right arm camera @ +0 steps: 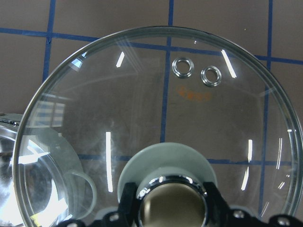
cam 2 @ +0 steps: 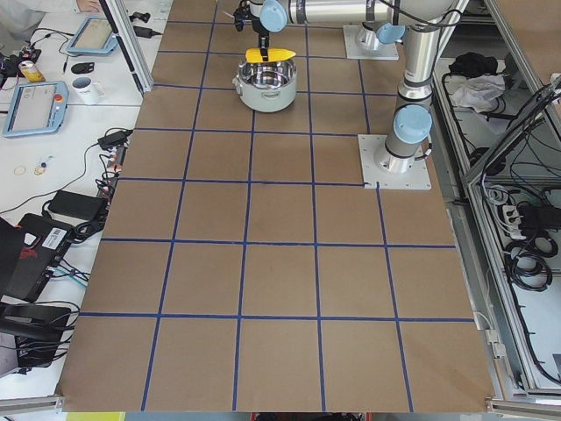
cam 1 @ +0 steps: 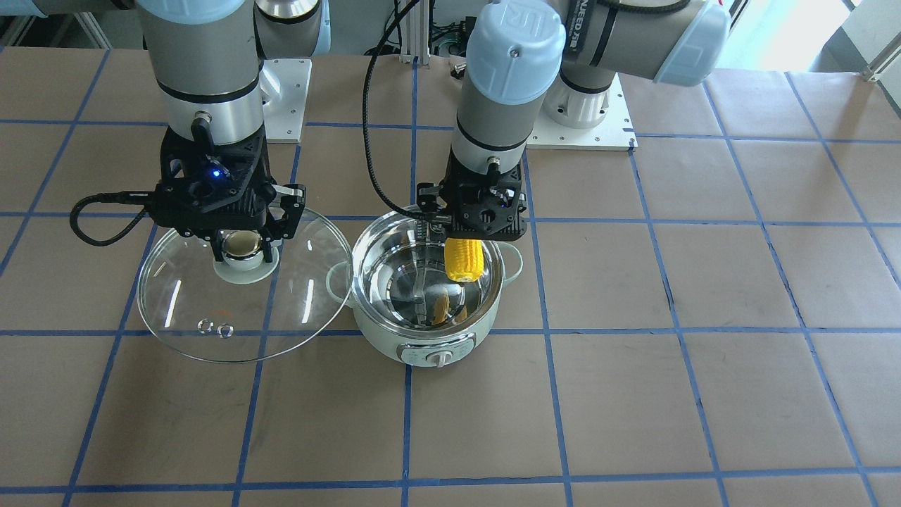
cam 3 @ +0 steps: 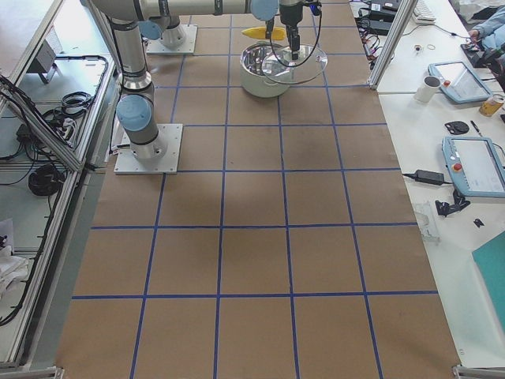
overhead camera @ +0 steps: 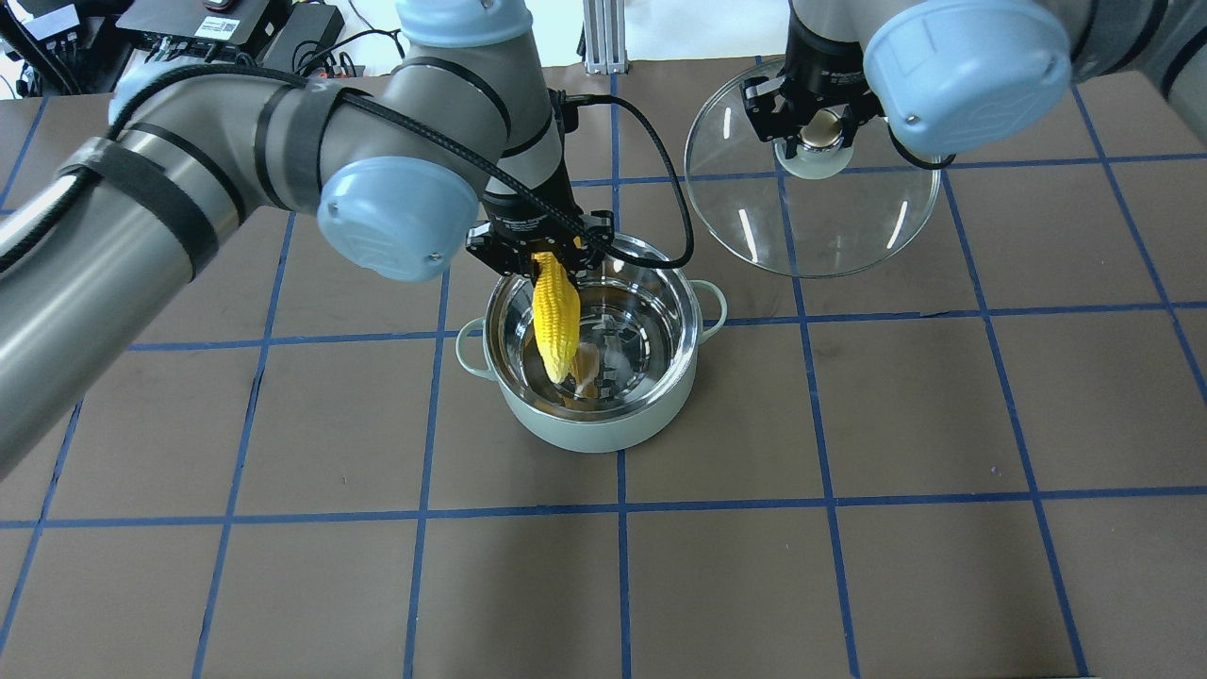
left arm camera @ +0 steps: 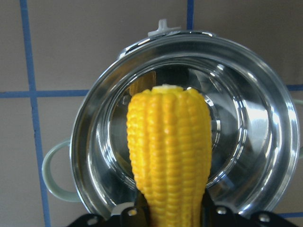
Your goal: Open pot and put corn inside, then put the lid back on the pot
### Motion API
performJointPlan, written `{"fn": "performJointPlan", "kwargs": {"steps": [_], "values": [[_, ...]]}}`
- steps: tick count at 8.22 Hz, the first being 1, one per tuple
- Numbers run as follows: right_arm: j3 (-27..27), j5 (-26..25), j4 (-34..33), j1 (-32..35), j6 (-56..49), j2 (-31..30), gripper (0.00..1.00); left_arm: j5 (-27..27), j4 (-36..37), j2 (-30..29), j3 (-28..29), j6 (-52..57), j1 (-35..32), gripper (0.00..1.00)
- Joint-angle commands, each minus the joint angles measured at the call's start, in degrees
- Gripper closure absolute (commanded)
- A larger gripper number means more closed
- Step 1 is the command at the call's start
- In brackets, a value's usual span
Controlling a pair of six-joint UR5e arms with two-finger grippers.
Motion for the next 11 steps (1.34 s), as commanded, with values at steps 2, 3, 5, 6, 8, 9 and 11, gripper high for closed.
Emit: {"fn": "performJointPlan", "kwargs": {"steps": [2, 3, 5, 6, 8, 9, 11], "values": [[0.1, 0.1, 0.5, -4.3, -3.0, -0.3, 1.0, 0.0, 8.2, -5.7, -0.6, -4.7, -3.0, 1.0], [0.1, 0.1, 0.4, -4.6, -3.3, -0.3, 1.0, 0.0, 8.1, -5.7, -1.1, -4.7, -3.0, 0.95], [0.1, 0.0, 0.3, -4.7, -4.1, -0.3, 1.0, 0.6, 8.1, -5.6, -3.2, -4.4, -3.0, 0.48], [0.1, 0.0, 0.3, -5.2, -5.2, -0.3, 1.0, 0.6, 8.1, -5.6, -3.6, -3.6, -3.0, 0.16], [0.4, 0.1, 0.7, -7.1, -5.8, -0.3, 1.0, 0.6, 8.2, -5.4, -3.2, -3.4, -2.9, 0.0], [0.4, 0.1, 1.0, -7.6, -5.8, -0.3, 1.0, 0.6, 8.1, -5.3, -3.2, -3.4, -2.8, 0.0], [0.6, 0.1, 1.1, -8.3, -6.6, -0.3, 1.0, 1.1, 6.8, -3.3, -2.2, 5.7, -1.2, 0.0]]}}
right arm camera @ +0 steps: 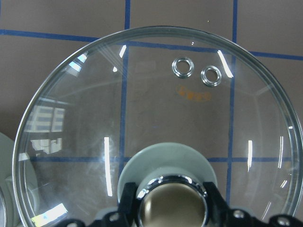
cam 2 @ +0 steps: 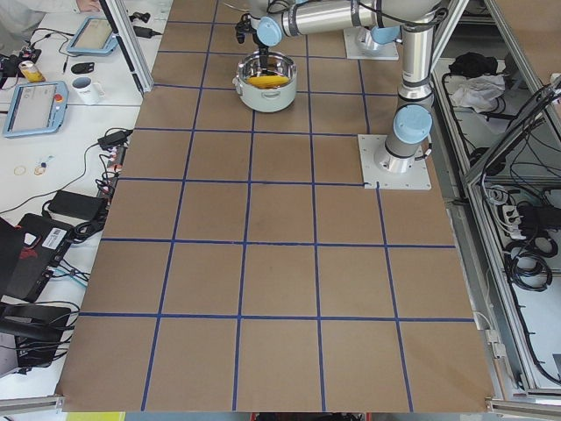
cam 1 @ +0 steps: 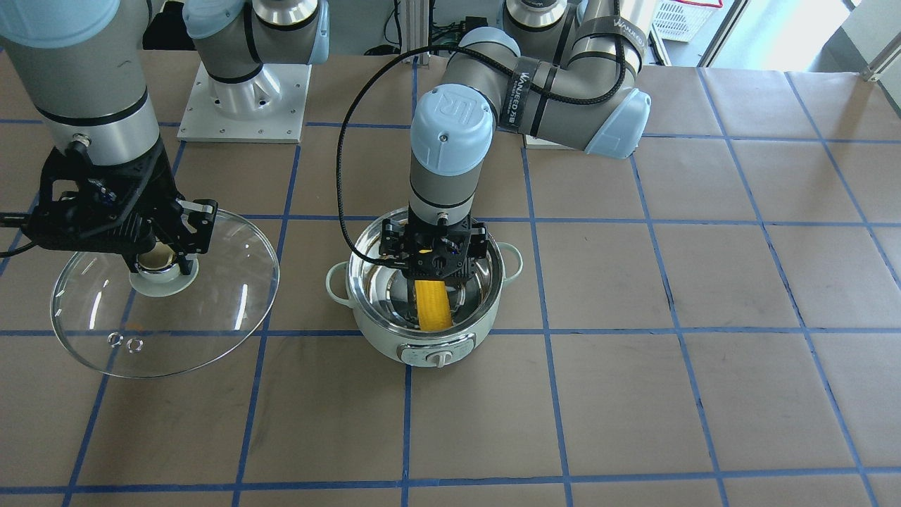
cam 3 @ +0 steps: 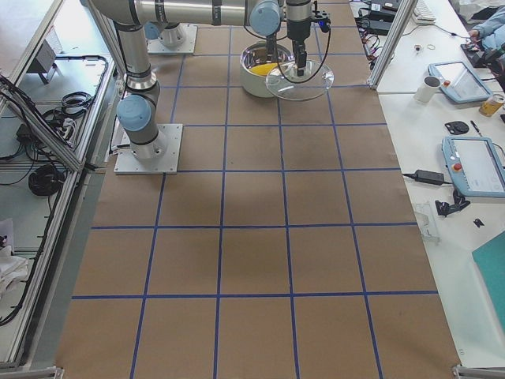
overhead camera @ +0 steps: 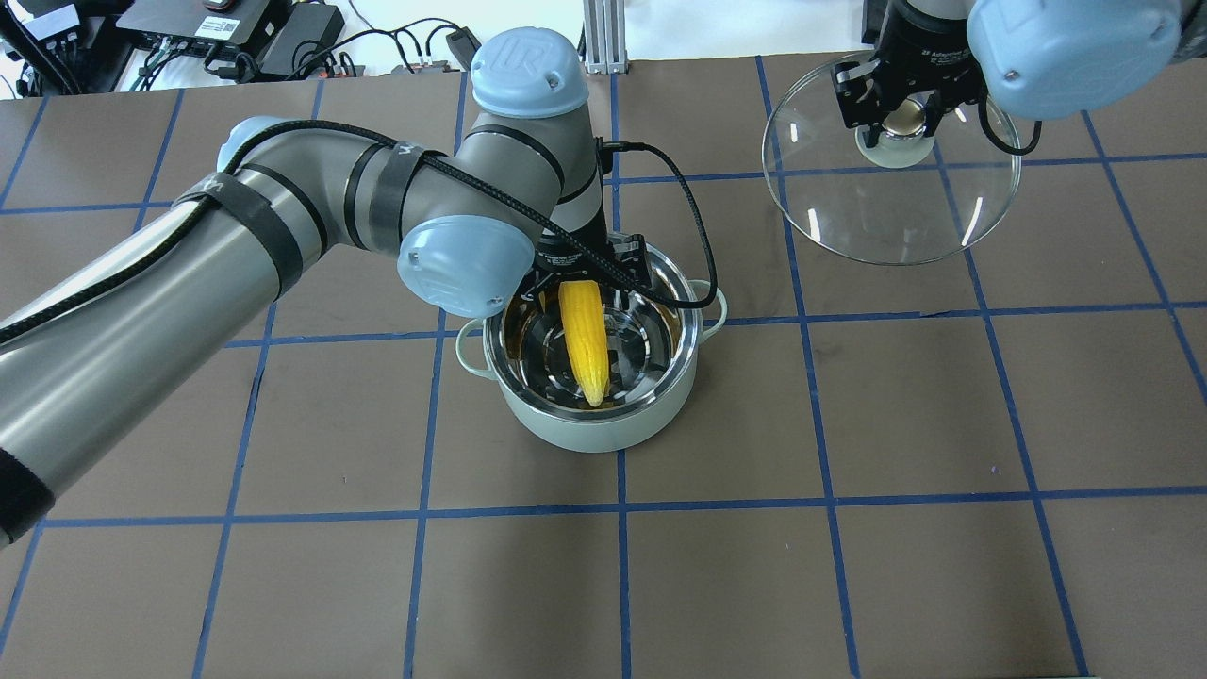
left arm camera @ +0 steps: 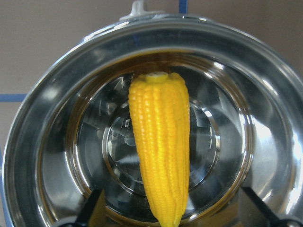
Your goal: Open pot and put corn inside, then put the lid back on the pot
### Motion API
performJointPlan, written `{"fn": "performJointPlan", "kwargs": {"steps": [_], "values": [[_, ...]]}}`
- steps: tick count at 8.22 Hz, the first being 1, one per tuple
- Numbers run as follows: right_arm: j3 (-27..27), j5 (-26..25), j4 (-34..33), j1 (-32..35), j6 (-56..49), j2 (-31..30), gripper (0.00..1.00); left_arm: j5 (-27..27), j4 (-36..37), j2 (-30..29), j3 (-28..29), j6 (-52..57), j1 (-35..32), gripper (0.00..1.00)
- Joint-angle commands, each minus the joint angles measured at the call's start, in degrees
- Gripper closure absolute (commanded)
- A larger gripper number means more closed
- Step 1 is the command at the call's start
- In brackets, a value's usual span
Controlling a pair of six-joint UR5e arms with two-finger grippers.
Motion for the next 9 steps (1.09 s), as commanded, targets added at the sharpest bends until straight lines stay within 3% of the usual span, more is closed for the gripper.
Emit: {"fn": "performJointPlan", "kwargs": {"steps": [1, 5, 7, 9], "values": [[0.1, 0.0, 0.3, -0.7, -0.4, 0.0, 1.0, 0.3, -2.6, 2.4, 2.8, 10.0, 4.4, 0.0], [0.1, 0.0, 0.4, -0.8, -0.4, 0.0, 1.0, 3.6, -13.2, 4.6, 14.7, 22.2, 19.4, 0.0], [0.1, 0.0, 0.4, -0.8, -0.4, 0.0, 1.0, 4.1, -14.2, 5.9, 15.2, 28.8, 22.8, 0.0], [0.1, -0.1, 0.4, -0.8, -0.4, 0.0, 1.0, 9.5, -14.1, 6.0, 15.2, 34.7, 25.0, 0.0]]}}
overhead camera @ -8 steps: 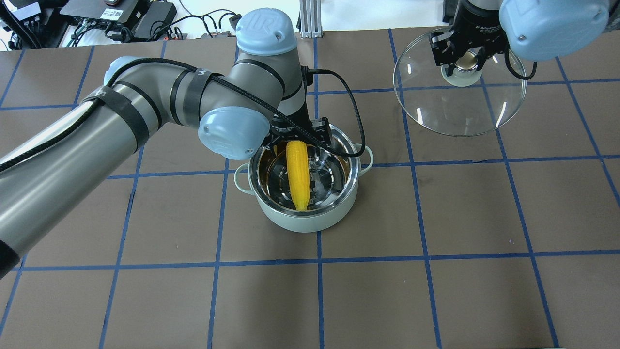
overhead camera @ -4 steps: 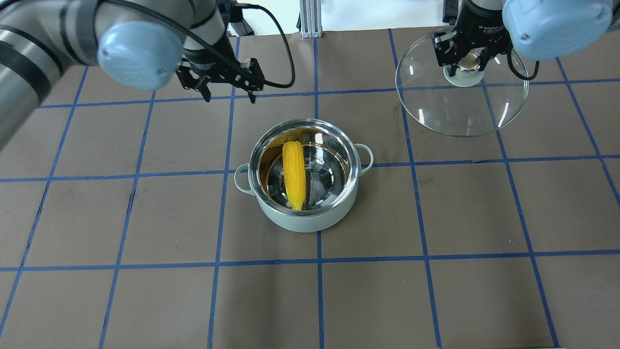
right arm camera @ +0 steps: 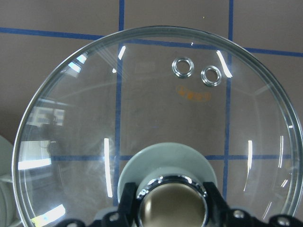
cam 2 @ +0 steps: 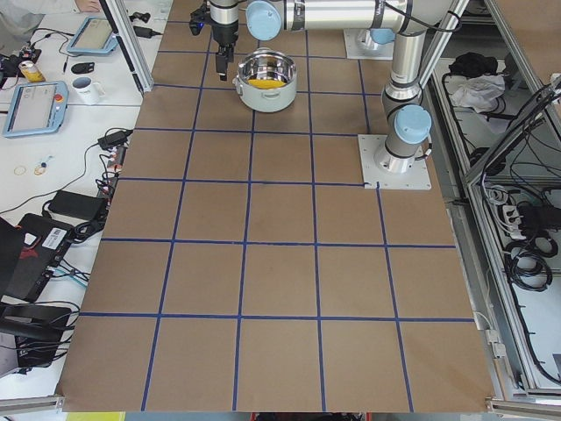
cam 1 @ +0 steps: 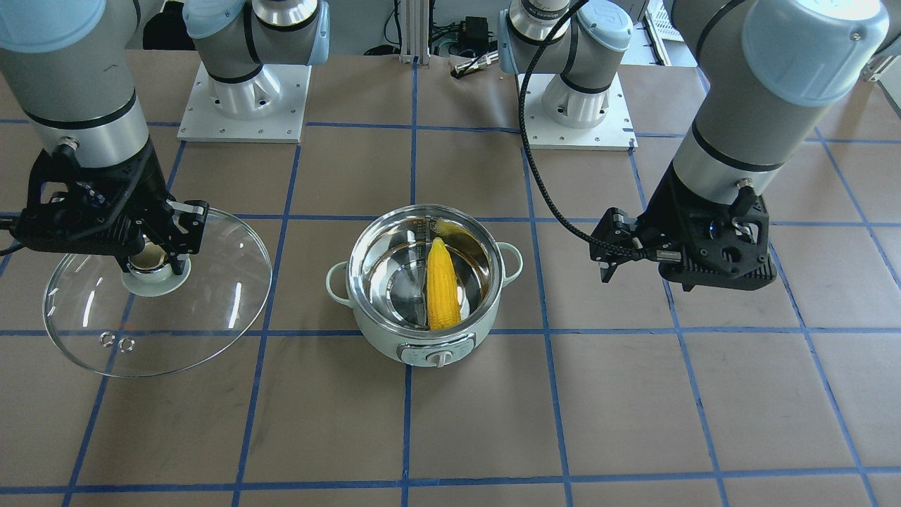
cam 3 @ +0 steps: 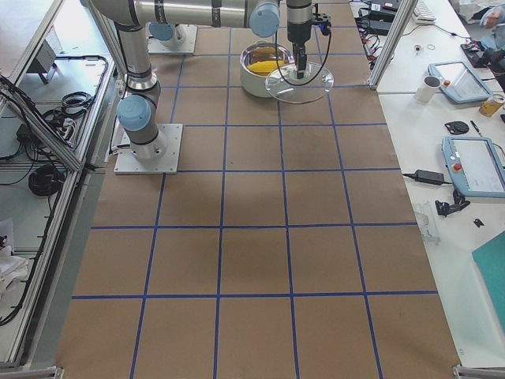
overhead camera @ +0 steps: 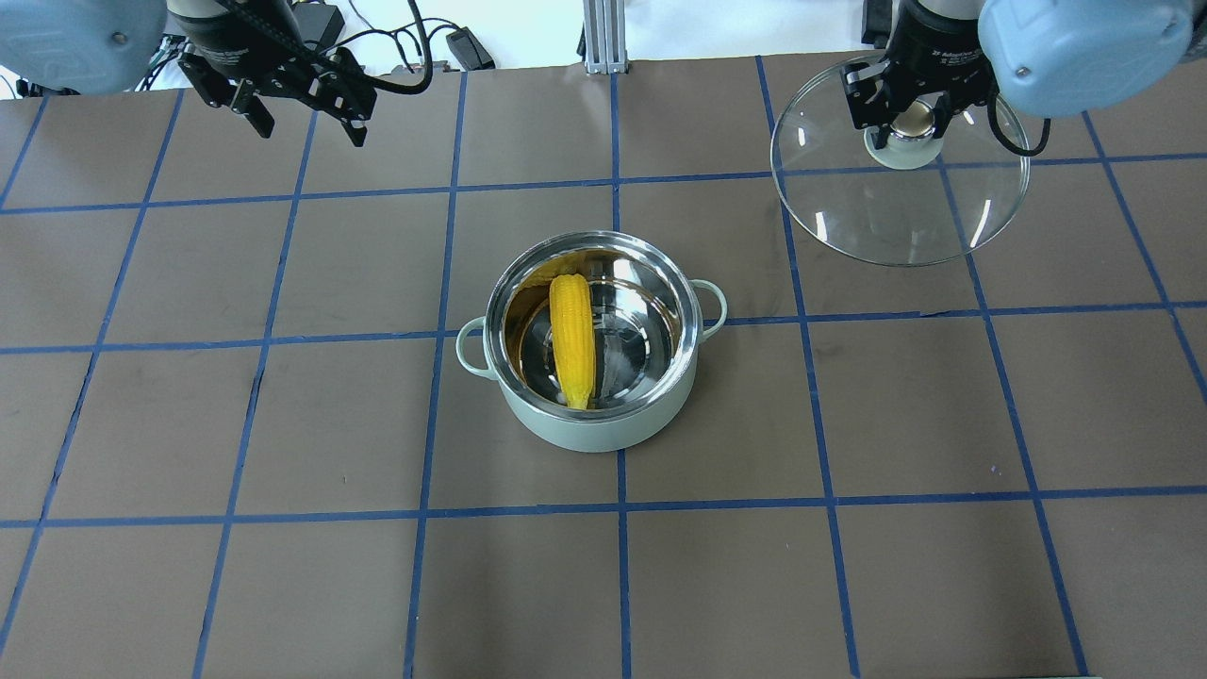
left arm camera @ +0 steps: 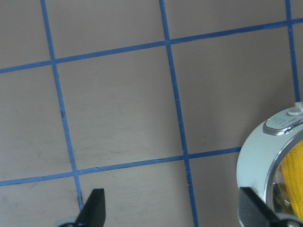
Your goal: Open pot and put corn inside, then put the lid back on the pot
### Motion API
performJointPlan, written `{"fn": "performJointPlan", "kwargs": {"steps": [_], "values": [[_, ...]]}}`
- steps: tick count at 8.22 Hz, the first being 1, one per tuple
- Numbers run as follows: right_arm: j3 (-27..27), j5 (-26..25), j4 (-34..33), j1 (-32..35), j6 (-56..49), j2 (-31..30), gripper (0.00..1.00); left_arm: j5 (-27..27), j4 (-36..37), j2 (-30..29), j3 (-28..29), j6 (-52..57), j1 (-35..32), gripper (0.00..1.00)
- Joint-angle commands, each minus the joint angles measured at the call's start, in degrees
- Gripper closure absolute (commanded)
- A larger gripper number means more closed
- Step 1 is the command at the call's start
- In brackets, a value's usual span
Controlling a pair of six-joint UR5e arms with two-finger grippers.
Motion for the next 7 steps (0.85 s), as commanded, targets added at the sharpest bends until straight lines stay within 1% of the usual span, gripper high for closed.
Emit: {"fn": "performJointPlan", "kwargs": {"steps": [1, 2, 4, 5, 7], "values": [[0.0, 0.0, -0.1, 0.0, 0.0, 0.0, 1.0, 5.7, -0.3, 0.4, 0.2, 5.2, 5.0, 0.0], [0.0, 0.0, 0.0, 0.0, 0.1, 0.0, 1.0, 5.2, -0.5, 0.6, 0.2, 5.2, 6.9, 0.0], [0.0, 0.0, 0.0, 0.0, 0.2, -0.1, 1.0, 5.3, -0.5, 1.4, -0.6, 3.0, 5.8, 0.0], [0.0, 0.2, 0.0, 0.0, 0.2, -0.1, 1.0, 4.9, -0.7, 4.0, -1.4, -0.2, 5.3, 0.0], [0.0, 1.2, 0.0, 1.8, 4.1, -0.4, 1.0, 3.8, -0.6, 5.7, -3.7, -0.2, 5.0, 0.0]]}}
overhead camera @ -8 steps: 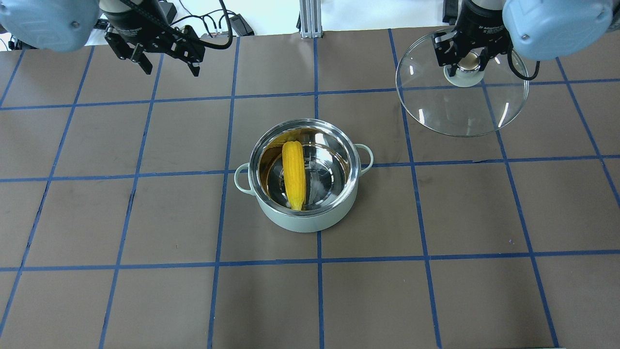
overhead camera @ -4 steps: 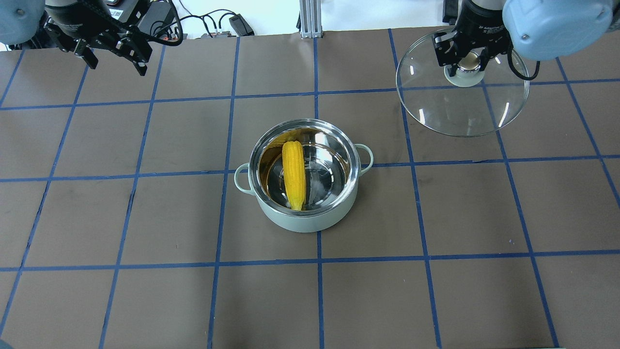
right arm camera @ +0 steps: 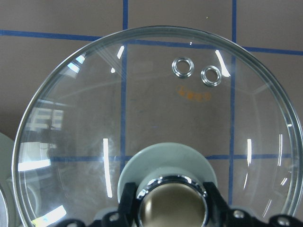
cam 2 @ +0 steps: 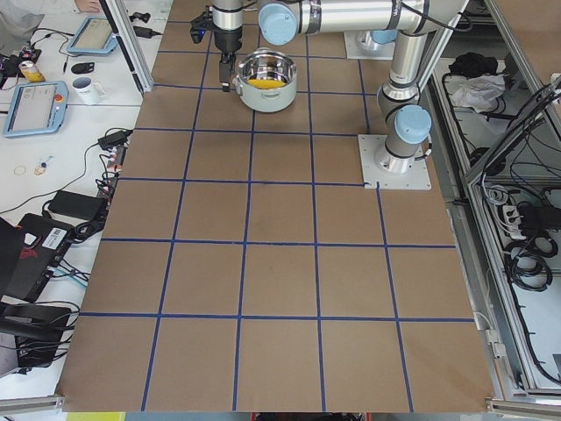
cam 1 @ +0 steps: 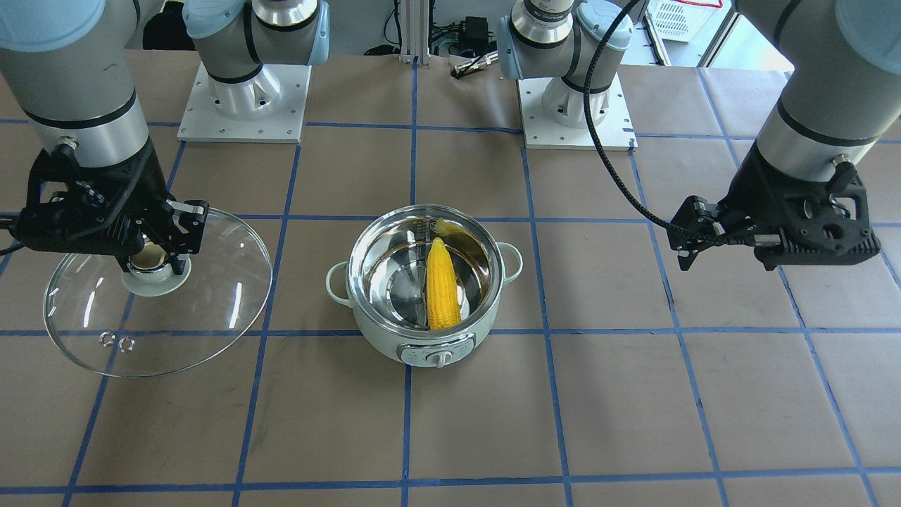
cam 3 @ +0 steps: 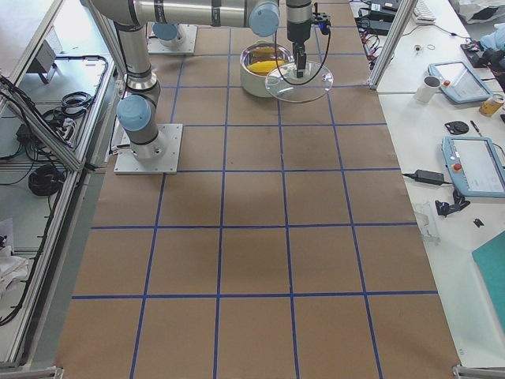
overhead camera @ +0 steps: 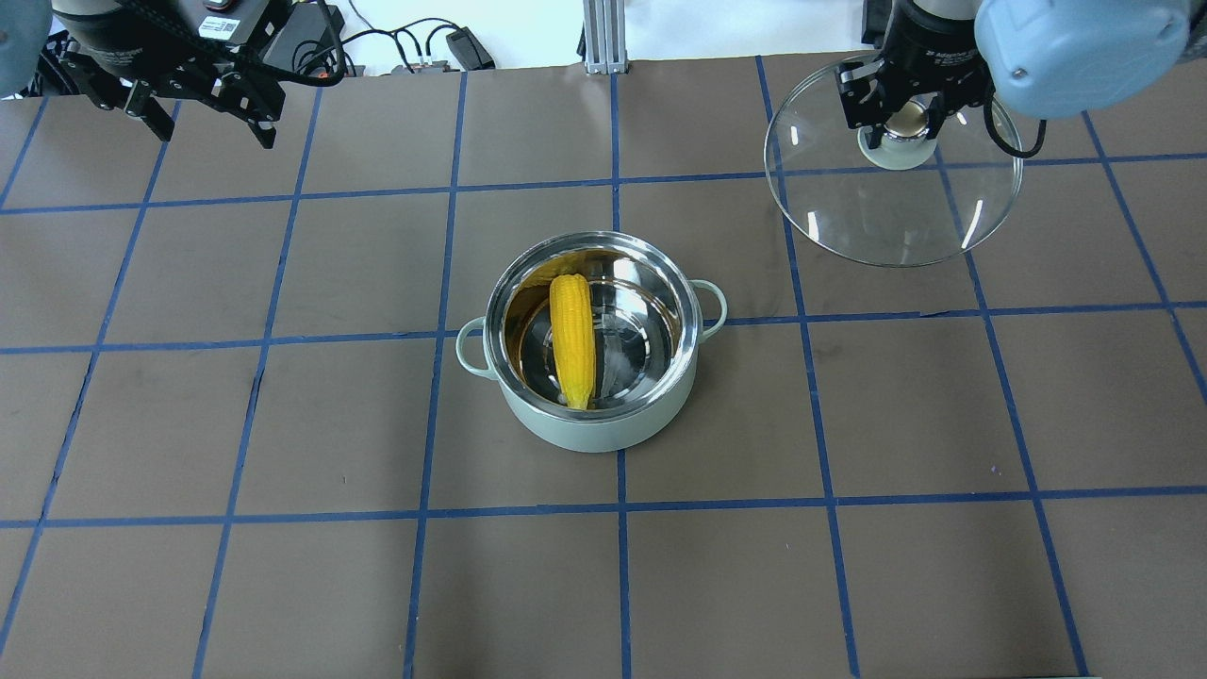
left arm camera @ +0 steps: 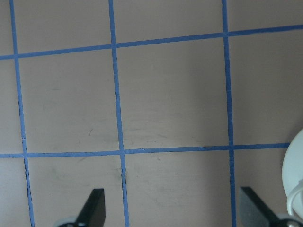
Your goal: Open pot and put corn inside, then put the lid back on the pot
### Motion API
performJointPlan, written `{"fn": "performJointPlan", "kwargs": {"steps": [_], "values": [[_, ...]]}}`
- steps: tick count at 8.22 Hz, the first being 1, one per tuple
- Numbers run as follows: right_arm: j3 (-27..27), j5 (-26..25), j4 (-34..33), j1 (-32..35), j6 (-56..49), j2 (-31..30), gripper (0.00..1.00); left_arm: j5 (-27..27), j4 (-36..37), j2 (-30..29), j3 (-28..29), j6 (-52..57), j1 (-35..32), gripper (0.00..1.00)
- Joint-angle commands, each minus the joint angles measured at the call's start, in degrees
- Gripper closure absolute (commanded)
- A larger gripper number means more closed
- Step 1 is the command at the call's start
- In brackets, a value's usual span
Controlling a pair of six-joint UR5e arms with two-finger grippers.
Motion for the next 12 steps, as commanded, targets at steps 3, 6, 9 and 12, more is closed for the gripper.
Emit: {"fn": "performJointPlan", "kwargs": {"steps": [3, 6, 9, 12], "values": [[-0.1, 0.8, -0.6, 9.9, 10.5, -0.1, 1.0, -0.8, 0.2, 1.6, -2.3, -1.1, -0.3, 0.0], [-0.2, 4.3, -0.8, 16.2, 17.3, 2.4, 1.0, -0.6, 0.1, 1.2, -2.3, -1.6, -0.3, 0.0], [-0.3, 10.3, -1.0, 19.5, 22.4, 3.6, 1.0, -0.4, -0.1, 0.9, -2.3, -1.7, -0.3, 0.0], [-0.3, 12.6, -3.1, 20.6, 26.2, 6.7, 1.0, -0.5, -0.1, 0.9, -2.4, -1.7, -0.3, 0.0]]}}
